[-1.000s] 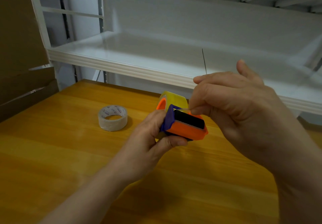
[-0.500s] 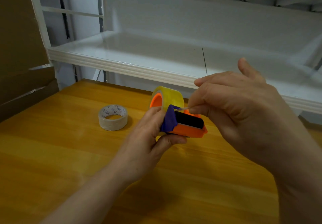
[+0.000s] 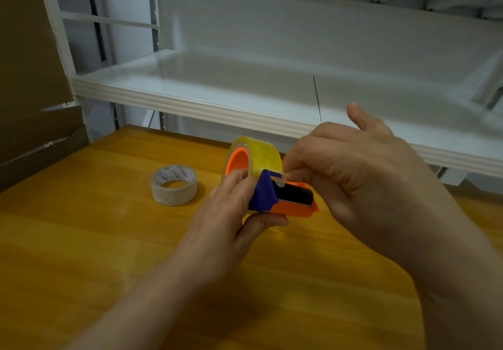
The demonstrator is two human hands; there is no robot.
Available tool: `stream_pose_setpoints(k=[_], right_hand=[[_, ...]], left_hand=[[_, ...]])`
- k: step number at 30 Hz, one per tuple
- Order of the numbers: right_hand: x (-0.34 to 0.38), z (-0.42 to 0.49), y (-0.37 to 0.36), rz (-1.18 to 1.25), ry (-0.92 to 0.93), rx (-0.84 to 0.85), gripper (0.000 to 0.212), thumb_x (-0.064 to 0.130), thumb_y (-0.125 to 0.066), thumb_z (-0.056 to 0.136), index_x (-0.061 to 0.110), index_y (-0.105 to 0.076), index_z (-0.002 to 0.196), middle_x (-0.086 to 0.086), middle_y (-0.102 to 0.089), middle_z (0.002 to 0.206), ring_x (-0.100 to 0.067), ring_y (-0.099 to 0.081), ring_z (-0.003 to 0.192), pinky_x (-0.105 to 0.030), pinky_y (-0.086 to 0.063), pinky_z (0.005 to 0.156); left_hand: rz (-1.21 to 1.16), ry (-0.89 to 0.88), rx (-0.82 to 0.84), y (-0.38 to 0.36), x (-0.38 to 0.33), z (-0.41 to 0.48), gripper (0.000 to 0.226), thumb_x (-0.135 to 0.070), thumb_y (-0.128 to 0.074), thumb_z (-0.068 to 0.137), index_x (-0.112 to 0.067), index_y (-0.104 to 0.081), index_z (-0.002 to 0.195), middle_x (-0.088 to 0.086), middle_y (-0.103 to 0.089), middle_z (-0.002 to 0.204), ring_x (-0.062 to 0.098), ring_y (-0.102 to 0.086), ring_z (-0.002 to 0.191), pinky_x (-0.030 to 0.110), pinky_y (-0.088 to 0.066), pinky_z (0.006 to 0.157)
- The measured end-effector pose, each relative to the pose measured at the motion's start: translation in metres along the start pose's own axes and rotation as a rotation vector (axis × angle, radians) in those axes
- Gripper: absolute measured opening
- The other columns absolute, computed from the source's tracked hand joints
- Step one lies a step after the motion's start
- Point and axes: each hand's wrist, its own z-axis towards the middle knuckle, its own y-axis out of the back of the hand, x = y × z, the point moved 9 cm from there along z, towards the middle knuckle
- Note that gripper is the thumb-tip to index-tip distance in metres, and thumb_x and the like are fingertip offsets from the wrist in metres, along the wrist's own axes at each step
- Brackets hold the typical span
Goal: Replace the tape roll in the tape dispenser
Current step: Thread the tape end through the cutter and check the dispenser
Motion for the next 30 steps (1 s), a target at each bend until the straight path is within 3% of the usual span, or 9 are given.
stream_pose_setpoints(k=[10, 15, 19, 22, 25, 28, 30], right_hand=[[0.005, 0.002, -0.001, -0.016, 0.009, -0.004, 0.009, 0.018, -0.062, 0.086, 0.018, -0.07, 0.088, -0.001, -0.068, 0.079, -0.02, -0.067, 0.071, -0.068, -0.042, 0.103], [0.005, 0.002, -0.002, 0.004, -0.006, 0.009, 0.025, 0.027, -0.045, 0.09, 0.019, -0.069, 0.088, 0.001, -0.067, 0.079, -0.019, -0.067, 0.071, -0.067, -0.042, 0.104], [0.003, 0.002, -0.004, 0.019, -0.028, -0.002, 0.025, 0.028, -0.045, 0.091, 0.021, -0.069, 0.088, 0.001, -0.067, 0.082, -0.022, -0.068, 0.074, -0.067, -0.037, 0.108], [0.004, 0.002, -0.001, 0.01, -0.044, -0.038, 0.019, 0.027, -0.052, 0.093, 0.021, -0.069, 0.087, -0.001, -0.071, 0.09, -0.033, -0.072, 0.098, -0.071, -0.027, 0.109], [0.007, 0.001, 0.001, 0.005, -0.04, -0.084, 0.01, 0.021, -0.065, 0.091, 0.019, -0.073, 0.085, -0.007, -0.07, 0.111, -0.035, -0.059, 0.127, -0.078, -0.019, 0.109], [0.005, 0.0, 0.003, -0.005, -0.047, -0.104, 0.014, 0.026, -0.062, 0.09, 0.018, -0.073, 0.086, -0.012, -0.064, 0.117, -0.028, -0.057, 0.114, -0.078, -0.021, 0.109], [0.009, 0.001, 0.004, 0.018, -0.023, -0.118, 0.006, 0.018, -0.068, 0.089, 0.014, -0.072, 0.086, -0.012, -0.064, 0.111, -0.027, -0.06, 0.097, -0.076, -0.029, 0.107]], left_hand=[[0.005, -0.024, -0.067, 0.007, 0.0, 0.001, 0.04, -0.05, -0.065, 0.087, -0.03, -0.061, 0.121, -0.004, -0.057, 0.118, 0.017, -0.06, 0.104, 0.042, -0.054, 0.08], [-0.078, -0.004, -0.09, 0.011, 0.0, 0.001, 0.041, -0.034, -0.074, 0.083, -0.019, -0.066, 0.121, -0.005, -0.059, 0.123, 0.01, -0.06, 0.112, 0.024, -0.053, 0.088], [-0.109, -0.009, -0.098, 0.012, -0.001, 0.002, 0.038, -0.028, -0.075, 0.083, -0.016, -0.067, 0.118, -0.005, -0.061, 0.122, 0.009, -0.06, 0.113, 0.017, -0.048, 0.091], [-0.101, -0.013, -0.105, 0.013, -0.001, 0.002, 0.039, -0.027, -0.075, 0.083, -0.017, -0.067, 0.119, -0.006, -0.061, 0.123, 0.009, -0.06, 0.115, 0.018, -0.048, 0.092], [-0.076, -0.039, -0.133, 0.016, -0.002, 0.001, 0.037, -0.023, -0.076, 0.084, -0.017, -0.066, 0.12, -0.002, -0.06, 0.123, 0.01, -0.06, 0.114, 0.018, -0.049, 0.091], [-0.032, -0.06, -0.147, 0.018, -0.002, 0.001, 0.038, -0.029, -0.073, 0.086, -0.021, -0.065, 0.122, -0.001, -0.059, 0.123, 0.01, -0.059, 0.114, 0.02, -0.05, 0.09], [-0.018, -0.064, -0.155, 0.018, -0.003, 0.001, 0.038, -0.033, -0.069, 0.086, -0.02, -0.065, 0.122, -0.002, -0.059, 0.122, 0.011, -0.059, 0.113, 0.023, -0.051, 0.089]])
